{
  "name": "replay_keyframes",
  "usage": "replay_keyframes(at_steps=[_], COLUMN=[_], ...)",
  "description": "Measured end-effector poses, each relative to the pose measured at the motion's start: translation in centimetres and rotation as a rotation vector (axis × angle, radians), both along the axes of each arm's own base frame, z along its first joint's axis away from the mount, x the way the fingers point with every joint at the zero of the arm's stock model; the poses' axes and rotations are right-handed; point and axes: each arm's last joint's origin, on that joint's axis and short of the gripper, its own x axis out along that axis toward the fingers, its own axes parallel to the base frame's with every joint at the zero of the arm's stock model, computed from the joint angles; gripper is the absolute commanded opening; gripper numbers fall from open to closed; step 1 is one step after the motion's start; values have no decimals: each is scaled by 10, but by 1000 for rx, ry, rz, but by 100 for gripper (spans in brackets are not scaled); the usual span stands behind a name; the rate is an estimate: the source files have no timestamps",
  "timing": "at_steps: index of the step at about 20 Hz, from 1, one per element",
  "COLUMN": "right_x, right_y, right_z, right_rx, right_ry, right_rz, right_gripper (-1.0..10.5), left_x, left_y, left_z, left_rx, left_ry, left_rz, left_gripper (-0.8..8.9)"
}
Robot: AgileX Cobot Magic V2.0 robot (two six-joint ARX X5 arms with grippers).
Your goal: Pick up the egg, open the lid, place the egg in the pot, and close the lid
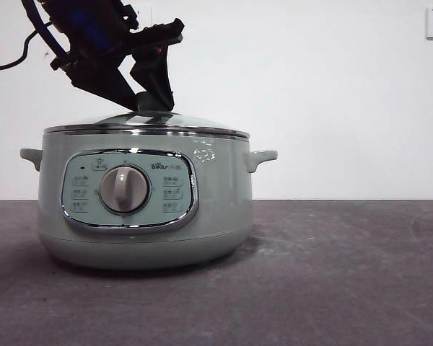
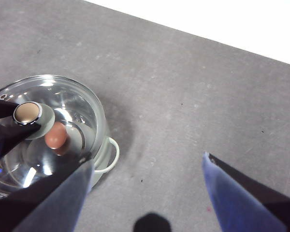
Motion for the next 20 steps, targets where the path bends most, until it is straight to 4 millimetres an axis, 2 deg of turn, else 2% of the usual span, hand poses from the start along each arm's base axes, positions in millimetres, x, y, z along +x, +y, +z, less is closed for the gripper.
replay_keyframes(at_steps=[1,2,3,4,9,12,15,18,20], right_x=[0,0,0,0,0,0,-1,-4,-12], right_y=[0,0,0,0,0,0,-1,-3,-8], right_z=[0,0,0,0,-1,-1,-1,-4,-10], right_rx=[0,0,0,-1,-4,-4,-9,-9,-3], right_ry=[0,0,0,1,6,6,13,14,6], right_rz=[0,0,0,0,0,0,0,0,0], right_gripper=[378,378,378,378,378,378,377,367,194], left_x=[0,0,-1,-1,-1,-8,-25,-51,-72], left_y=[0,0,0,0,0,5,15,32,45], left_z=[1,1,1,1,1,18,43,68,83], left_rx=[4,5,7,6,1,-40,-88,-124,-143], left_ry=[6,8,9,8,-17,-80,-154,-209,-239], left_rz=[1,1,2,2,6,7,7,7,7], left_gripper=[120,265,371,409,409,409,409,407,395])
